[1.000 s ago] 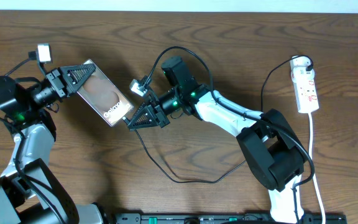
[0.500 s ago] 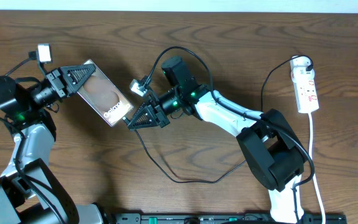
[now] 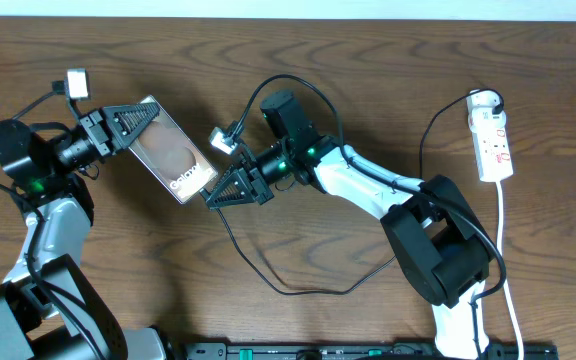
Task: Plug charger to phone and switch on socket
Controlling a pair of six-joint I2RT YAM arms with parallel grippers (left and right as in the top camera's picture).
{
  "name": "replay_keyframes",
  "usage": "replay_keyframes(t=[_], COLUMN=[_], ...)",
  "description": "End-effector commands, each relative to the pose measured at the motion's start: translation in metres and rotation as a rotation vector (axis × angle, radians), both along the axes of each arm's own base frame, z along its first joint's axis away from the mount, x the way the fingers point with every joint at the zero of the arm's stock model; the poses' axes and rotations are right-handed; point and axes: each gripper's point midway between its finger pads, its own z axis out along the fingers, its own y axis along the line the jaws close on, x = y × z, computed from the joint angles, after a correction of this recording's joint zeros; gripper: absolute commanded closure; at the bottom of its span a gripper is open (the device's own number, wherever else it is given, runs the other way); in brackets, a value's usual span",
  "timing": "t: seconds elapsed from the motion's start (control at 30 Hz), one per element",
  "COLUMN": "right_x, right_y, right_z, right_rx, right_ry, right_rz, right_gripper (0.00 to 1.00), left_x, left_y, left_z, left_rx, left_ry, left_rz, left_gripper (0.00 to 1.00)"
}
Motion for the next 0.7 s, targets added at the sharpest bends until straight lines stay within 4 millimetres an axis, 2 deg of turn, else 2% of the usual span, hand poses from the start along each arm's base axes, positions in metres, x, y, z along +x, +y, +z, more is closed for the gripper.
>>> replay_keyframes(t=[0.0, 0.53, 0.6, 0.67], right_x=[0.0041, 0.0116, 0.0115, 0.0115], right_y=[-0.0022, -0.0013, -0.0013, -0.0013], right_z=[0.0182, 0.0261, 0.0260, 0.0261], right_rx=[0.023, 0.038, 0.037, 0.035], right_ry=[-0.024, -0.024, -0.023, -0.019], right_rz=[-0.014, -0.030, -0.029, -0.030], right_gripper=[0.99, 0.97, 0.83, 0.65], left_x=[-0.0058, -0.0059, -0.0059, -0.0058], left_y=[-0.0088, -0.0098, -0.0098, -0.0098], left_z=[-0.0030, -0.0030, -0.0030, -0.0030], left_rx=[0.001, 0.001, 0.001, 0.001], left_ry=[0.006, 0.006, 0.006, 0.006], left_rz=[-0.051, -0.054, -0.054, -0.054], left_gripper=[0.93, 0.92, 0.93, 0.92])
